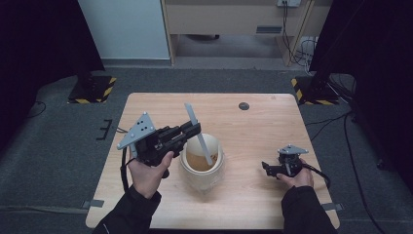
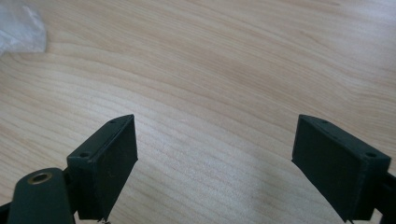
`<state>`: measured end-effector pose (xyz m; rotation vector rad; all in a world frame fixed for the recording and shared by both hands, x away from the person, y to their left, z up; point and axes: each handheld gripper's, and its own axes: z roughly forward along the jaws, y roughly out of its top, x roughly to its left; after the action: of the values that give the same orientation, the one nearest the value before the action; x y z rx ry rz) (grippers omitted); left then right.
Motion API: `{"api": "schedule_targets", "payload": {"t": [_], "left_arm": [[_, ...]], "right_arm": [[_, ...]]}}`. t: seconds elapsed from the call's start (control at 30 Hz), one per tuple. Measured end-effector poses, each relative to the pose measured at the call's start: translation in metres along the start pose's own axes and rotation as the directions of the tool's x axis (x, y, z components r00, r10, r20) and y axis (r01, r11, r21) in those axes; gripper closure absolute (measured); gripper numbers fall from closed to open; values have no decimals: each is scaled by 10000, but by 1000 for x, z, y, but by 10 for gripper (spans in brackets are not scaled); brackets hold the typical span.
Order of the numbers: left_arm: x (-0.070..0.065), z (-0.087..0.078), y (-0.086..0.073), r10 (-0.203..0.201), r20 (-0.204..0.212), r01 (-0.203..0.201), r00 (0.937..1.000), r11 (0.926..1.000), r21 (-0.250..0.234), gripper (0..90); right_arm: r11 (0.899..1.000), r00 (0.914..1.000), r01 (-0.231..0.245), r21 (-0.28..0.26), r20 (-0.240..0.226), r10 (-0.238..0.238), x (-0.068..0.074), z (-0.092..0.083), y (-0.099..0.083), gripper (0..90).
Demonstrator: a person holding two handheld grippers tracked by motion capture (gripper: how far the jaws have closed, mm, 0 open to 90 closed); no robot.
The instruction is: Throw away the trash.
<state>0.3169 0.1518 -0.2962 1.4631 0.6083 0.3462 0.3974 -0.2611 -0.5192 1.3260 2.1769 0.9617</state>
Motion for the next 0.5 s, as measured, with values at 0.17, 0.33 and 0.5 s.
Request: {"api": "schedule_targets", "payload": {"t": [0.17, 0.33, 0.5], "left_arm": [[4, -4, -3, 118, -154, -118, 9998, 9999, 49, 801], [9, -7, -11, 57, -294, -52, 9996, 9998, 173, 801], [13, -8, -18, -24, -375, 33, 9993, 9997, 236, 801]], "right_arm": [[9996, 9999, 96, 268, 38, -97, 0, 2, -2, 140], [9988, 9998, 213, 430, 49, -215, 1, 4, -3, 140], [9974, 9995, 306, 648, 16, -308, 1, 6, -5, 140]]}}
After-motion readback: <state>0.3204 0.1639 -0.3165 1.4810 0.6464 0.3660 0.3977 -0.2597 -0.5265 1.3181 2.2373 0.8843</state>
